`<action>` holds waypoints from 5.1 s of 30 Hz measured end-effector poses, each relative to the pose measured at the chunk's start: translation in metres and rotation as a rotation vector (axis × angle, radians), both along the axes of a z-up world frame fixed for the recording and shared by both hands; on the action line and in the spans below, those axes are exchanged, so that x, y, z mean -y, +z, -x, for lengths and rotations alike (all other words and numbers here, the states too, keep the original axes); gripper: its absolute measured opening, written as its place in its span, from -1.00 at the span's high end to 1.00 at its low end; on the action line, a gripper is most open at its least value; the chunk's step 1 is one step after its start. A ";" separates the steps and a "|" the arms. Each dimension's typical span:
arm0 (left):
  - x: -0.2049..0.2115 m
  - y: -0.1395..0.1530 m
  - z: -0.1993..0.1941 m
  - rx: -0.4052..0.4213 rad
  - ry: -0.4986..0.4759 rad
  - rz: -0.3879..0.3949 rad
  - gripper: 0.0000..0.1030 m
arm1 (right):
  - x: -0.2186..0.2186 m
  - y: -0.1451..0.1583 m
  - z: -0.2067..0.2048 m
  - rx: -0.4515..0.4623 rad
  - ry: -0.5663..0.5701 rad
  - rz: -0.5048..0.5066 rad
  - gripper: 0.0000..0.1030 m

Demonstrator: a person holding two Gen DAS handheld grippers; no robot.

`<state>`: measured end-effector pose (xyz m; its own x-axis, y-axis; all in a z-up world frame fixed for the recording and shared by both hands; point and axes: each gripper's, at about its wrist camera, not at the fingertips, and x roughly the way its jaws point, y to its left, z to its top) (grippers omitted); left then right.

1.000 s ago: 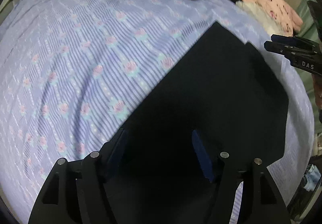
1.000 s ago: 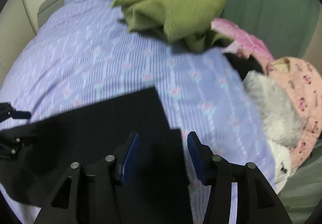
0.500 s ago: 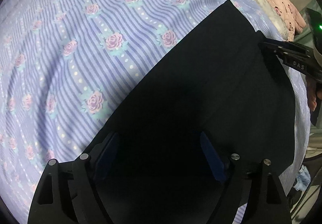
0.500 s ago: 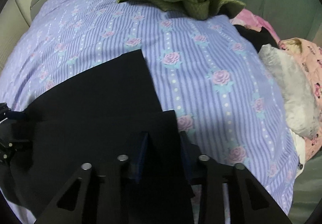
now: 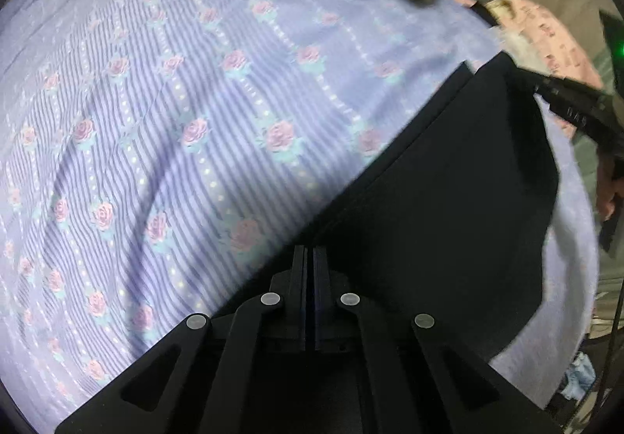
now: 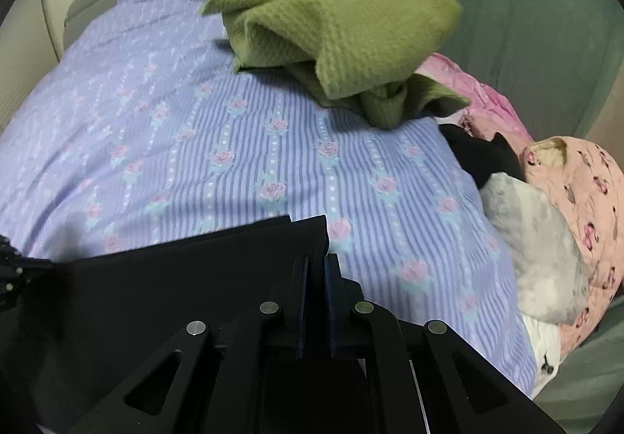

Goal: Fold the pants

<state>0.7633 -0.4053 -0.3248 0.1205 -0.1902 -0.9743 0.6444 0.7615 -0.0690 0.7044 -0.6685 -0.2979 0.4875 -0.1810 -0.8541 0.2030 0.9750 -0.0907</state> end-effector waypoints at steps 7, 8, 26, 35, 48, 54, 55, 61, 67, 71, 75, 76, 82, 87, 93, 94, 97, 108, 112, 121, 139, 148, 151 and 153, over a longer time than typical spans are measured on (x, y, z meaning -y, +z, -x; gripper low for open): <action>0.013 -0.017 -0.002 0.058 0.086 -0.045 0.45 | -0.013 -0.007 0.003 -0.005 -0.049 0.077 0.17; 0.010 -0.014 -0.003 0.069 0.103 -0.045 0.37 | -0.016 0.000 0.011 0.019 -0.058 0.090 0.09; -0.162 0.125 0.160 0.273 0.251 0.145 -0.51 | -0.216 0.091 0.166 0.131 0.172 -0.107 -0.42; -0.332 0.143 0.218 0.291 0.528 0.072 -0.54 | -0.364 0.112 0.170 0.086 0.339 -0.227 -0.49; -0.590 0.125 0.212 0.226 0.651 0.230 -0.54 | -0.580 0.111 0.156 0.059 0.373 -0.212 -0.49; -0.648 0.100 0.161 0.142 0.595 0.314 -0.54 | -0.661 0.100 0.133 0.024 0.393 -0.214 -0.49; -0.654 0.094 0.152 0.122 0.594 0.325 -0.54 | -0.674 0.097 0.128 0.015 0.410 -0.218 -0.49; -0.673 0.042 0.098 -0.013 0.610 0.360 -0.54 | -0.719 0.079 0.109 -0.020 0.463 -0.156 -0.49; -0.664 -0.005 0.068 -0.074 0.619 0.293 -0.54 | -0.725 0.061 0.106 -0.084 0.452 -0.135 -0.49; -0.656 -0.012 0.067 -0.086 0.636 0.291 -0.51 | -0.719 0.047 0.097 -0.126 0.404 -0.160 -0.49; -0.660 0.017 0.083 -0.032 0.612 0.423 -0.49 | -0.712 0.042 0.094 -0.147 0.385 -0.170 -0.49; -0.664 0.023 0.089 -0.033 0.606 0.482 -0.49 | -0.709 0.043 0.095 -0.143 0.378 -0.174 -0.49; -0.678 0.013 0.100 -0.141 0.599 0.669 -0.44 | -0.702 0.045 0.095 -0.138 0.348 -0.210 -0.49; -0.666 -0.011 0.085 -0.135 0.623 0.475 -0.05 | -0.709 0.043 0.093 -0.145 0.359 -0.189 -0.49; -0.660 0.004 0.088 -0.058 0.705 0.311 0.56 | -0.706 0.044 0.098 -0.144 0.355 -0.169 -0.48; -0.660 0.010 0.091 -0.041 0.716 0.318 0.58 | -0.705 0.045 0.099 -0.139 0.355 -0.164 -0.48; -0.673 0.030 0.102 0.032 0.753 0.359 0.58 | -0.704 0.049 0.101 -0.121 0.358 -0.145 -0.47; -0.654 0.002 0.078 0.080 0.707 0.081 0.26 | -0.689 0.049 0.100 -0.096 0.315 -0.083 -0.47; -0.640 0.035 0.092 0.202 0.637 -0.050 -0.40 | -0.671 0.053 0.110 -0.085 0.288 -0.079 -0.47; -0.593 0.104 0.204 0.310 0.528 0.009 -0.57 | -0.605 0.091 0.177 -0.007 0.333 -0.101 -0.47; -0.477 0.066 0.370 0.130 0.796 -0.048 -0.58 | -0.546 0.038 0.278 -0.208 0.652 -0.244 -0.12; -0.459 0.040 0.397 0.020 1.063 -0.064 -0.58 | -0.565 -0.024 0.276 -0.280 0.820 -0.265 -0.04; -0.455 0.037 0.400 0.002 1.099 -0.057 -0.58 | -0.568 -0.041 0.264 -0.287 0.821 -0.252 -0.04; -0.452 0.038 0.398 0.004 1.105 -0.052 -0.58 | -0.571 -0.045 0.257 -0.287 0.824 -0.258 -0.04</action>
